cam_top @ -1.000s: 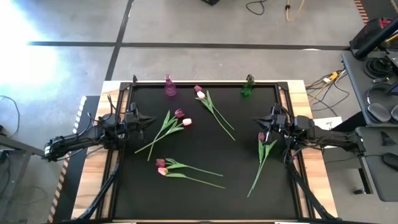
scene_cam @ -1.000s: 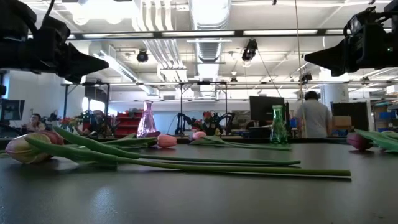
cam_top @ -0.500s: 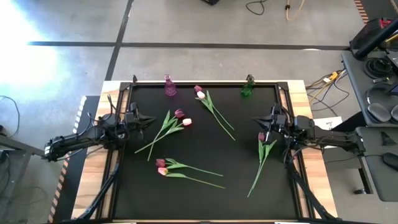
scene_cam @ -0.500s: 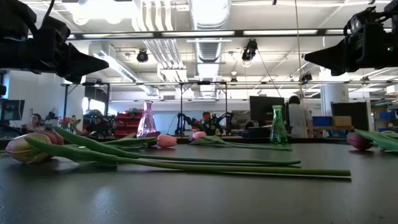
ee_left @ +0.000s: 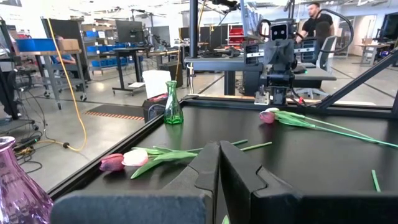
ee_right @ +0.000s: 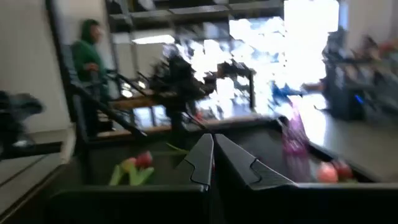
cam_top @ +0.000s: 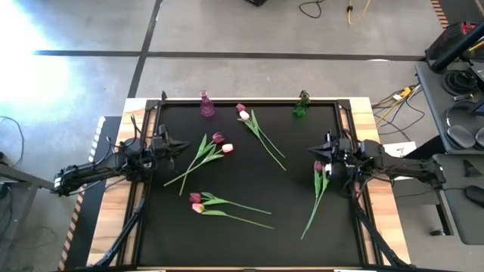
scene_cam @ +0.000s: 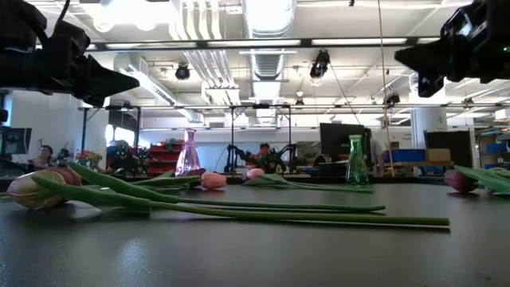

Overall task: Sort flowers into vase by color
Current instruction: Put the middle right red flower into the purple vase

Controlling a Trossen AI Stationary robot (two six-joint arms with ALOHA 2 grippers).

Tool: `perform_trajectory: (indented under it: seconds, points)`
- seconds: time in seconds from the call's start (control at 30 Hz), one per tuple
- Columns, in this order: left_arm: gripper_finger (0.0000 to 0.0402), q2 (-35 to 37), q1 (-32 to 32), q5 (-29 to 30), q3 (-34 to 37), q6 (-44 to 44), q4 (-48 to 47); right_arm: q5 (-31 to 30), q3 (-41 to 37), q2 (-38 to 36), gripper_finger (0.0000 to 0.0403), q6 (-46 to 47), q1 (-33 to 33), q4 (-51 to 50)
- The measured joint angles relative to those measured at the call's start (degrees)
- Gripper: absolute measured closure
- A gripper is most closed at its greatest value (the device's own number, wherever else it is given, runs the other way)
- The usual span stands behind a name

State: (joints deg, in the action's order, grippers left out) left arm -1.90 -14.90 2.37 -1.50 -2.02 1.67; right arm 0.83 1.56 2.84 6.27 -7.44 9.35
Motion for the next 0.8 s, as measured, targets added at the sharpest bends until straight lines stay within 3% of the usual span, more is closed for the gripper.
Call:
perform_trajectory:
  seconds: [0.27,0.5,0.8]
  points:
    - [0.0402,0.0,0.0,0.0,0.0,0.0,0.0,-19.2,5.9,6.4,0.0394,6.0,9.3,-11.0]
    - [0.0402,0.0,0.0,0.0,0.0,0.0,0.0,-35.1,12.4,17.3,0.0394,17.7,18.2,-22.9]
    - [0.0402,0.0,0.0,0.0,0.0,0.0,0.0,-36.9,22.3,36.4,0.0394,34.0,20.6,-39.3]
